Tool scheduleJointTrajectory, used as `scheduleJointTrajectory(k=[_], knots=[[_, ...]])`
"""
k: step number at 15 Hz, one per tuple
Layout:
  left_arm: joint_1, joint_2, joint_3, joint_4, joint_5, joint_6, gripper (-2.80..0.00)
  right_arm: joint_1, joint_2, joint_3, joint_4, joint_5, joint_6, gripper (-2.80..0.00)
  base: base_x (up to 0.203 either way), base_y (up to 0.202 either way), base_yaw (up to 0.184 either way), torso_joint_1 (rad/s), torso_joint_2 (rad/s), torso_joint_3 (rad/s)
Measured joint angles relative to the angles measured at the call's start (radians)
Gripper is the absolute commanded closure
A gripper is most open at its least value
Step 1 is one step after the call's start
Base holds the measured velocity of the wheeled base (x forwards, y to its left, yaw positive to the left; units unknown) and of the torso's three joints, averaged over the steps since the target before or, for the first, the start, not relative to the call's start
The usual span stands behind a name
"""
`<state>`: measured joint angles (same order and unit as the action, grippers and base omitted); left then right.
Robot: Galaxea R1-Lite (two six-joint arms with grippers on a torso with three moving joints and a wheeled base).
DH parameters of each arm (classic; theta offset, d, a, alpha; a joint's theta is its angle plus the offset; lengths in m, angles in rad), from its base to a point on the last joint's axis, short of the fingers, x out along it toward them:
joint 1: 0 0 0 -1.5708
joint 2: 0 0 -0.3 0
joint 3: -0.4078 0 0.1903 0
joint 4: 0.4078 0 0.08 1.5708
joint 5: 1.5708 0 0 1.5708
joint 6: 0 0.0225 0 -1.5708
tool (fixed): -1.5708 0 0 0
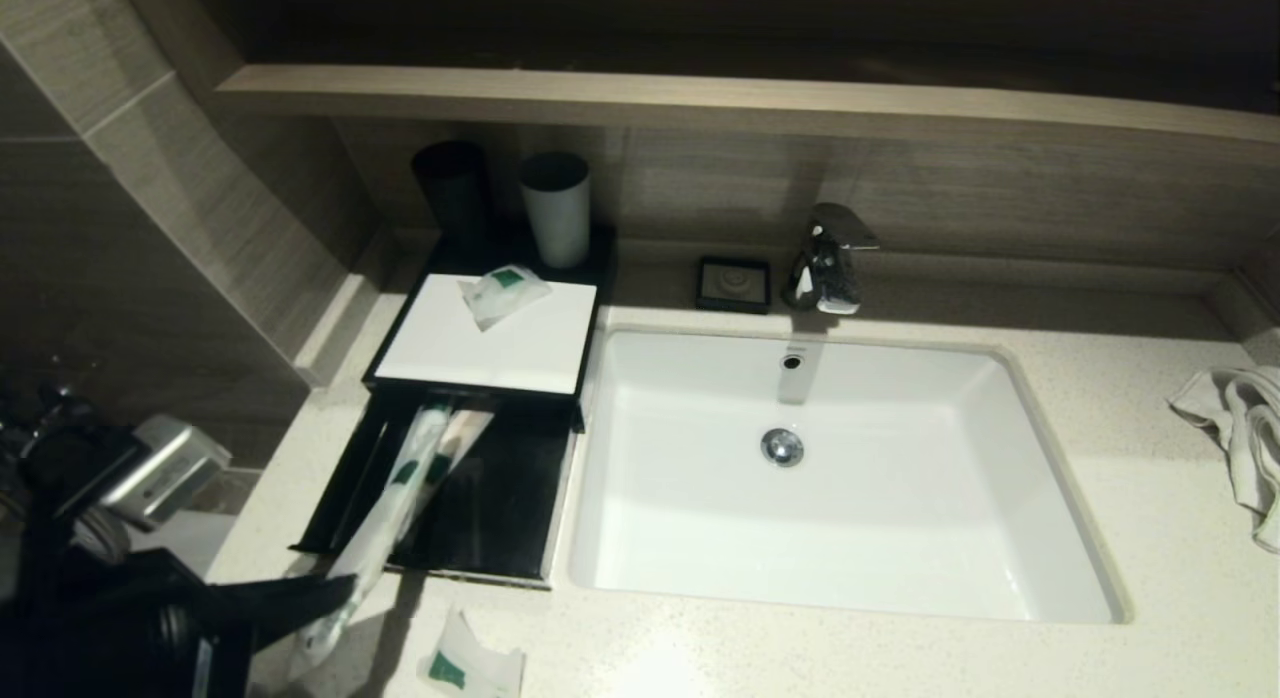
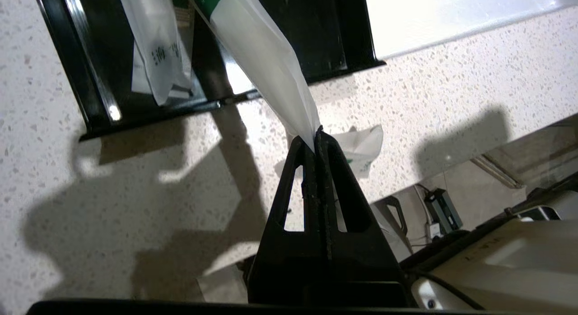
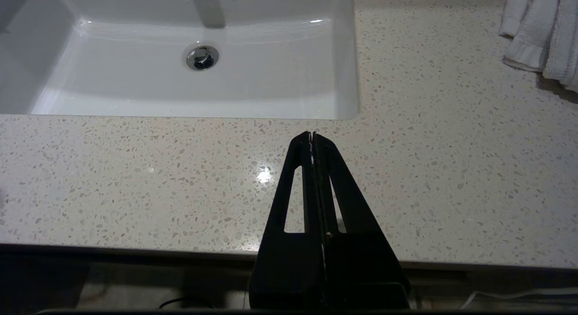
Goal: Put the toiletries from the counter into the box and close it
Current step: Place the bathroom toiletry into the drawer
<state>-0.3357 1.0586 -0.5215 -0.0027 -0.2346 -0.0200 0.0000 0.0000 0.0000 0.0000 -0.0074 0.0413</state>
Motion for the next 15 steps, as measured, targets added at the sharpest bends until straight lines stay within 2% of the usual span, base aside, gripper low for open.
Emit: scheduleJointTrajectory(k=[5, 11, 15], knots=[[0.000, 0.112, -0.010, -0.091, 0.000, 0.005, 0.00, 0.000, 0.000, 0.000, 0.000, 0.000, 0.000, 0.00, 0.000, 0.000, 0.000, 0.000, 0.00, 0.000], [0.000, 0.211, -0.051, -0.130, 0.000, 0.009, 0.00, 0.000, 0.000, 0.000, 0.000, 0.000, 0.000, 0.00, 0.000, 0.000, 0.000, 0.000, 0.00, 0.000], [0.005, 0.280, -0.073, -0.171, 0.003, 0.066, 0.00, 0.000, 0.000, 0.000, 0.000, 0.000, 0.000, 0.00, 0.000, 0.000, 0.000, 0.000, 0.00, 0.000]])
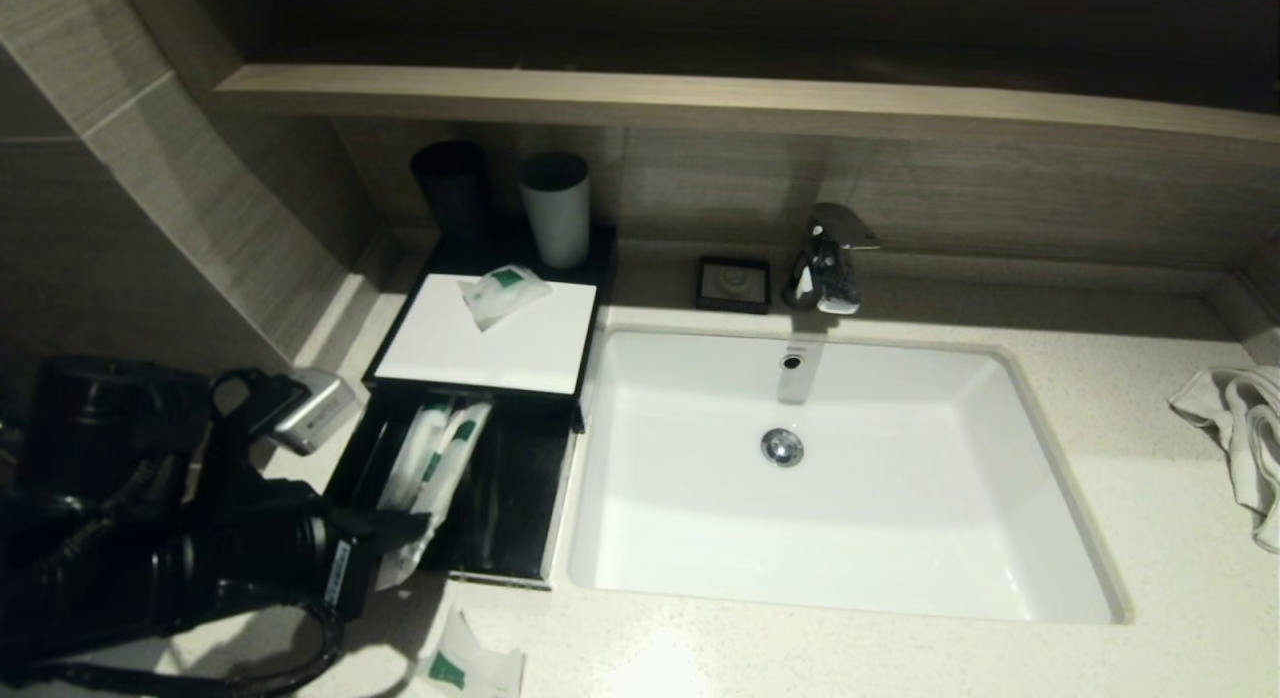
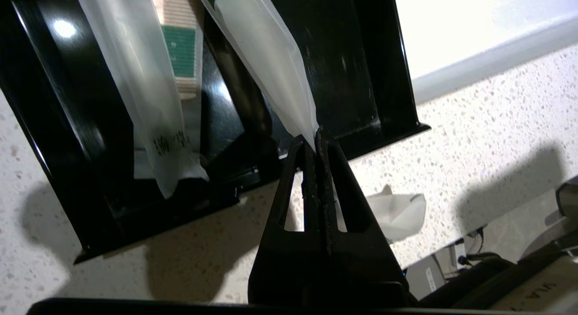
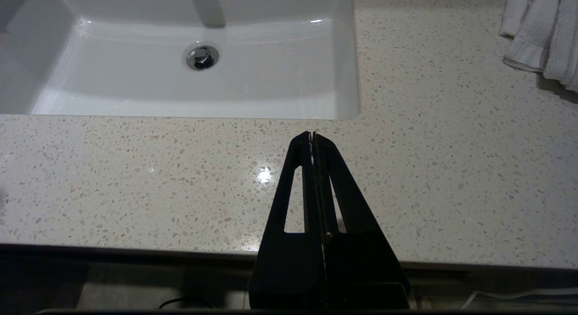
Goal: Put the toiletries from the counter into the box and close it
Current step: Place the bathroom toiletry into the drawer
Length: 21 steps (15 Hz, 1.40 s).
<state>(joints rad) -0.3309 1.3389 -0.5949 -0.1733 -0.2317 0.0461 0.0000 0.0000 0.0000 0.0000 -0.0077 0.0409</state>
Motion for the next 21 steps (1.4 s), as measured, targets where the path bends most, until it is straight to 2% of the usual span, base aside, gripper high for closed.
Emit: scheduleJointTrajectory(k=[6, 16, 21], knots=[[0.043, 0.081, -0.020, -0.061, 0.013, 0.005, 0.00, 0.000, 0.000, 0.000, 0.000, 0.000, 0.000, 0.00, 0.000, 0.000, 0.000, 0.000, 0.00, 0.000], [0.049, 0.217, -0.057, -0.179, 0.096, 0.011, 0.00, 0.000, 0.000, 0.000, 0.000, 0.000, -0.001, 0.00, 0.000, 0.000, 0.000, 0.000, 0.00, 0.000], [0.047, 0.270, -0.081, -0.226, 0.160, 0.011, 0.00, 0.000, 0.000, 0.000, 0.000, 0.000, -0.001, 0.00, 0.000, 0.000, 0.000, 0.000, 0.00, 0.000]])
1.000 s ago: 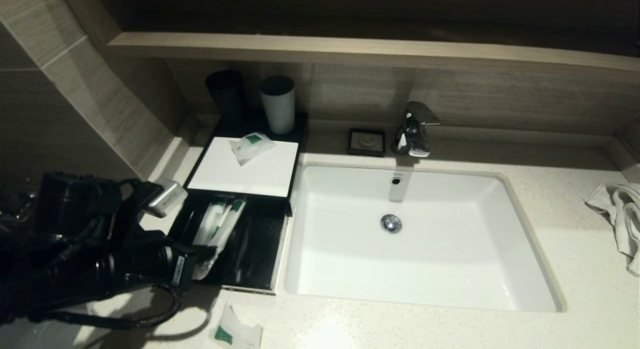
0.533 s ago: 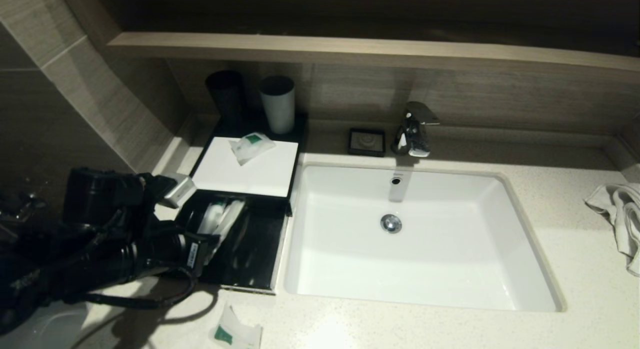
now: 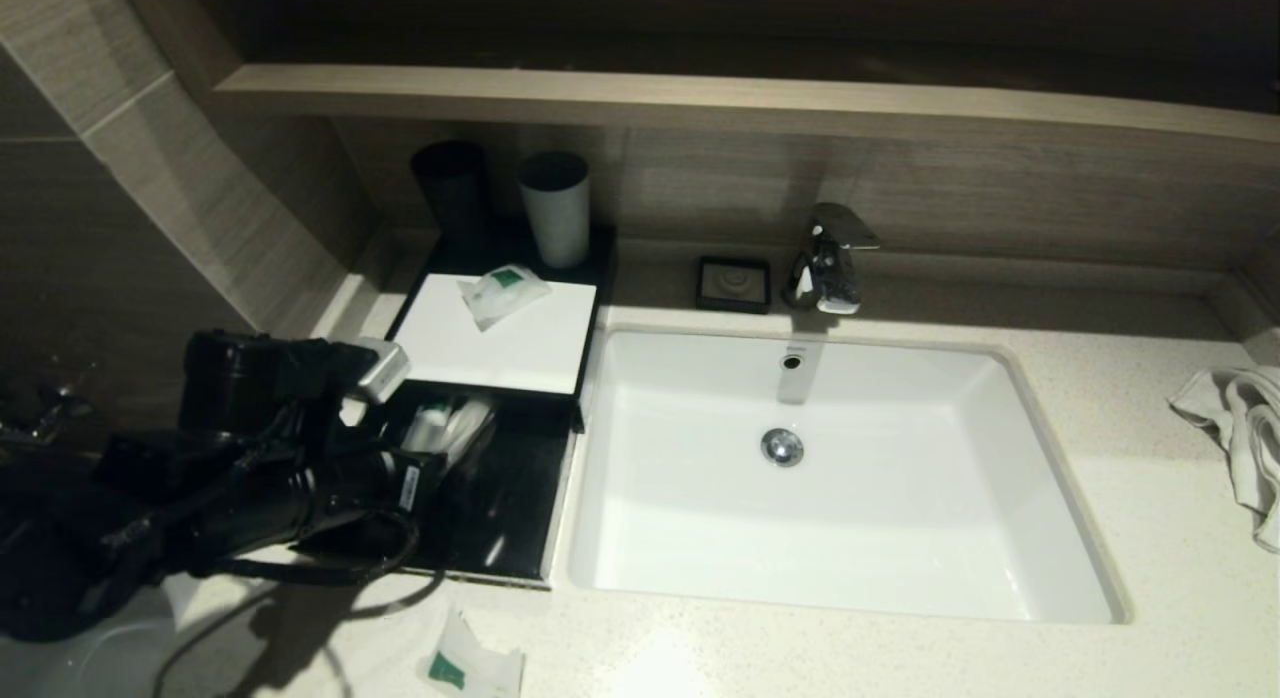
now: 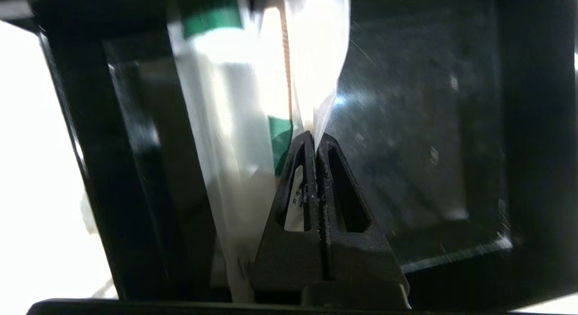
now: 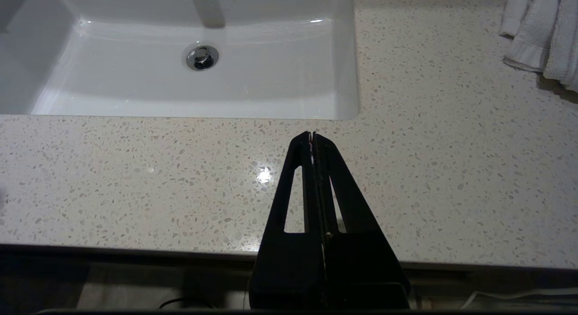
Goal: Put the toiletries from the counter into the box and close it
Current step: Place the bathroom toiletry into the drawer
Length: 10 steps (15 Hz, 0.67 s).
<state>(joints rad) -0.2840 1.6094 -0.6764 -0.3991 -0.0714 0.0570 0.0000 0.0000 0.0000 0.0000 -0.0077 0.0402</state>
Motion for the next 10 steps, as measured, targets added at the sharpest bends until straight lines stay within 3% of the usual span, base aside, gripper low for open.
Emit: scheduleJointTrajectory(k=[6, 7, 10], knots=[[-0.008, 0.019, -0.003, -0.028, 0.005, -0.003, 0.00, 0.000, 0.000, 0.000, 0.000, 0.000, 0.000, 0.00, 0.000, 0.000, 0.000, 0.000, 0.00, 0.000], [-0.008, 0.019, -0.003, -0.033, 0.008, -0.004, -2.80, 0.000, 0.000, 0.000, 0.000, 0.000, 0.000, 0.00, 0.000, 0.000, 0.000, 0.000, 0.00, 0.000], [-0.016, 0.013, -0.003, -0.051, 0.020, -0.005, -2.80, 0.000, 0.000, 0.000, 0.000, 0.000, 0.001, 0.00, 0.000, 0.000, 0.000, 0.000, 0.00, 0.000]])
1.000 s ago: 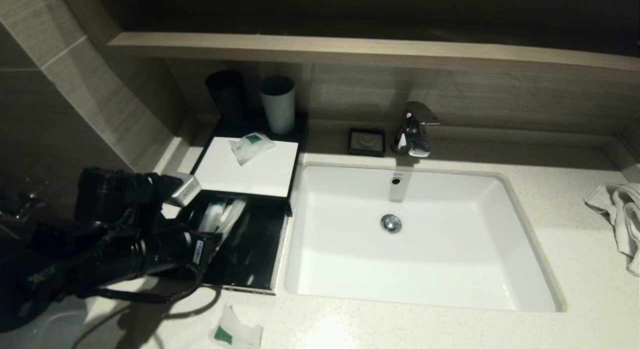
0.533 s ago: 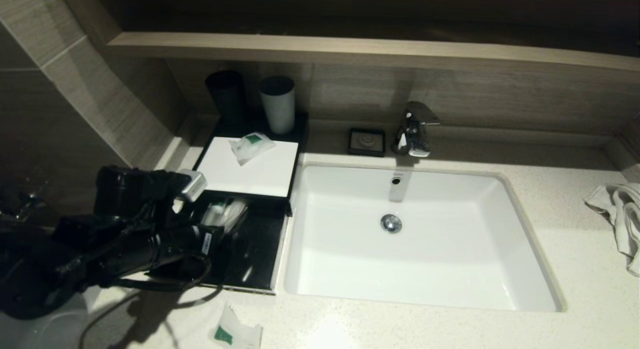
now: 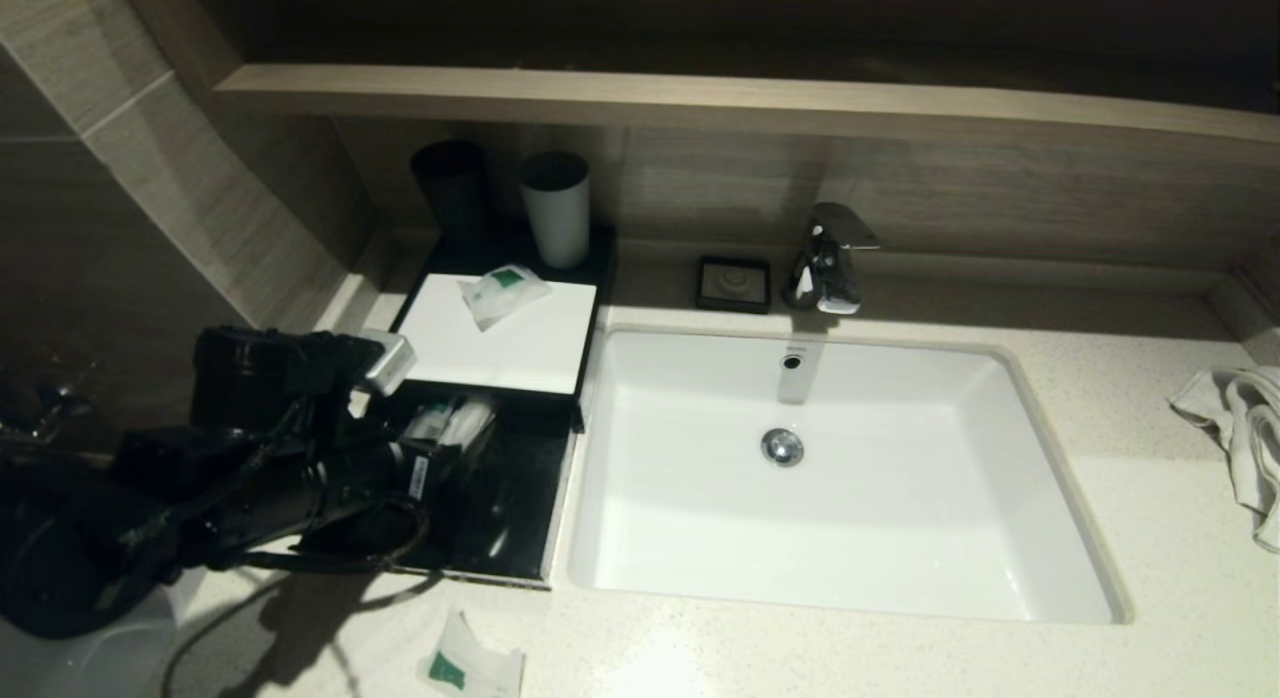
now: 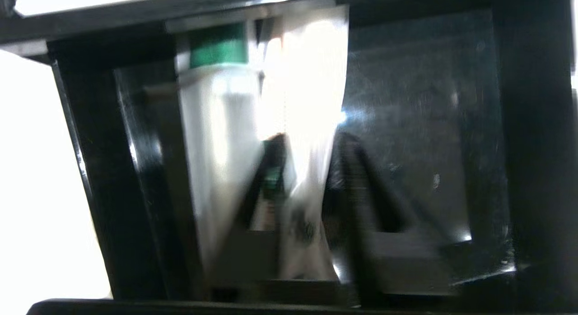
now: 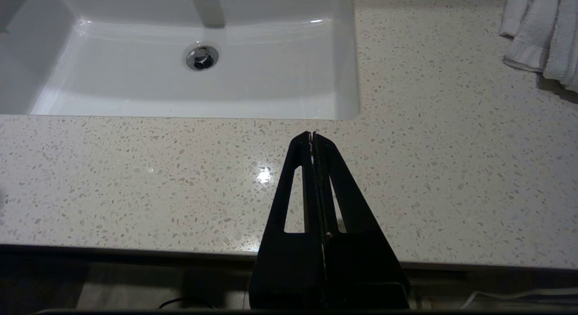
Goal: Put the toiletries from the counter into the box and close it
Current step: Place the bathroom toiletry into the drawer
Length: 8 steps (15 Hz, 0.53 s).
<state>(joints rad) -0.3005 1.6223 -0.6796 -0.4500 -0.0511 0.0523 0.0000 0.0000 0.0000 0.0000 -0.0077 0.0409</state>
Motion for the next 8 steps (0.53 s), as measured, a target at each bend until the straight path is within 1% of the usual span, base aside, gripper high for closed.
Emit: scheduleJointTrajectory(k=[8], knots=[[-0.022, -0.081, -0.001, 0.001, 0.005, -0.005, -2.80, 0.000, 0.000, 0.000, 0.000, 0.000, 0.000, 0.00, 0.000, 0.000, 0.000, 0.000, 0.00, 0.000]])
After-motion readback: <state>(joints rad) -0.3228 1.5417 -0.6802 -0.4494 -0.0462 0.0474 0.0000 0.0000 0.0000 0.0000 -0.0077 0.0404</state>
